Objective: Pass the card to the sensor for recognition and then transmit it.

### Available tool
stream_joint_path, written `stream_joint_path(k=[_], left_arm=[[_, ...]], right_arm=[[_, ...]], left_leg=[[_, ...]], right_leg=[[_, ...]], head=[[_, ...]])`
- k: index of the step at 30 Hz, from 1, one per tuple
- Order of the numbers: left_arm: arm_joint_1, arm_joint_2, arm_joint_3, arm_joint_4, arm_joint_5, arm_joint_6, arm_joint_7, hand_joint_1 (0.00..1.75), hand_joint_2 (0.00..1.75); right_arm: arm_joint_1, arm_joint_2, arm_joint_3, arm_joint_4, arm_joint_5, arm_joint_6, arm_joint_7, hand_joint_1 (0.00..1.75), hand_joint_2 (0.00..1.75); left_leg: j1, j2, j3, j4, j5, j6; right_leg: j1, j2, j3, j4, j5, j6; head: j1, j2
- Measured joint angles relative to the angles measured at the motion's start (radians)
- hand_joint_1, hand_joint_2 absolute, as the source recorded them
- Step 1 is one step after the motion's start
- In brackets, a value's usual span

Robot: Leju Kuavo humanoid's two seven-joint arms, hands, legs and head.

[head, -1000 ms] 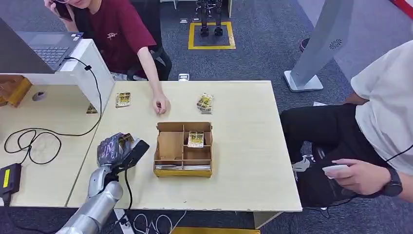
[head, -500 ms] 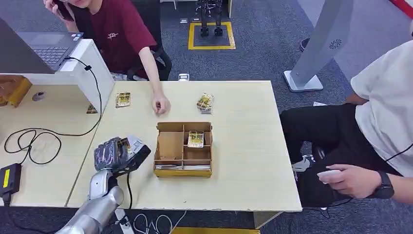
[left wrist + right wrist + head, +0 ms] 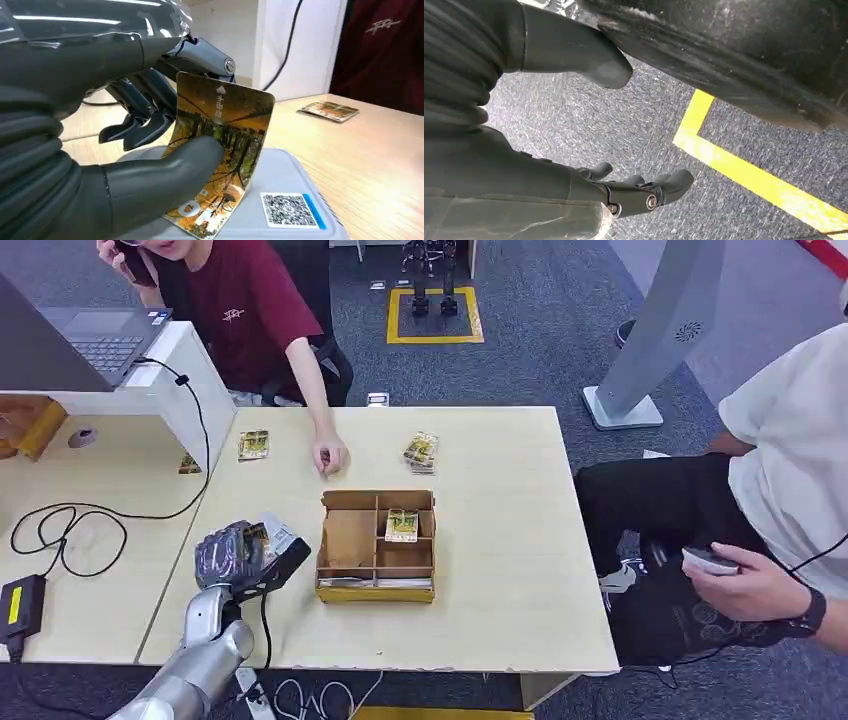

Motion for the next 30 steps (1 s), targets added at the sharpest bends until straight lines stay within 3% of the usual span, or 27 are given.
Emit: stream_joint_path(k=[4,6,8,12,16,19,23,30], left_arm=[[0.000,-0.006,0.012,0.000,0.057,-0.011,-0.062,1.75,1.75],[0.002,-0.018,0.029,-0.011,0.182,-0.045,-0.182,1.75,1.75],[0.027,-0.036,0.060,-0.072,0.406,-0.118,-0.359,1.75,1.75],[0.092,-0.074,0.070,-0.258,0.655,-0.122,-0.481,1.75,1.75],[0.089,-0.084,0.070,-0.421,0.638,0.015,-0.502,1.75,1.75],[0.087,-0.084,0.070,-0.467,0.636,0.029,-0.503,1.75,1.75],[0.069,-0.084,0.075,-0.489,0.632,0.060,-0.562,1.75,1.75],[0.007,-0.107,0.162,-0.485,0.479,0.060,-0.626,1.75,1.75]], right_arm=[[0.000,0.000,0.000,0.000,-0.006,-0.003,-0.001,0.00,1.75],[0.000,0.000,0.001,0.000,-0.008,-0.003,-0.003,0.00,1.75],[0.001,0.000,0.002,0.000,-0.016,-0.003,-0.010,0.00,1.75],[0.003,0.000,0.011,0.002,-0.022,-0.005,-0.023,0.00,1.75],[0.003,-0.002,0.024,0.002,-0.017,-0.005,-0.021,0.00,1.75],[0.003,-0.002,0.032,-0.001,-0.016,-0.005,-0.018,0.00,1.75],[0.003,-0.008,0.048,-0.010,-0.003,-0.005,-0.008,0.00,1.75],[0.002,-0.023,0.074,-0.042,0.016,-0.003,0.017,0.00,1.75]], left_leg=[[0.000,0.000,0.000,0.000,0.000,0.000],[0.000,0.000,0.000,0.000,0.000,0.000],[0.000,0.000,0.000,0.000,0.000,0.000],[0.000,0.001,-0.003,0.001,0.000,0.000],[0.000,0.000,-0.005,0.001,0.001,0.001],[0.000,0.000,-0.006,0.001,0.001,0.001],[0.000,0.000,-0.006,0.001,0.001,0.001],[0.000,0.000,-0.006,0.001,0.001,0.001]], right_leg=[[0.000,0.000,0.000,0.000,0.000,0.000],[0.000,0.000,0.000,0.000,0.000,0.000],[0.000,0.000,0.000,0.000,0.000,0.000],[0.000,0.002,-0.004,0.000,0.001,0.000],[0.000,0.000,-0.005,0.000,0.001,0.000],[0.000,0.001,-0.006,0.000,0.001,0.000],[0.000,0.000,-0.006,0.000,0.001,0.000],[0.000,0.001,-0.006,0.000,0.002,0.000]], head=[[0.000,0.000],[0.000,0.000],[0.000,0.000],[0.000,0.000],[0.000,0.000],[0.000,0.000],[0.000,0.000],[0.000,0.000]])
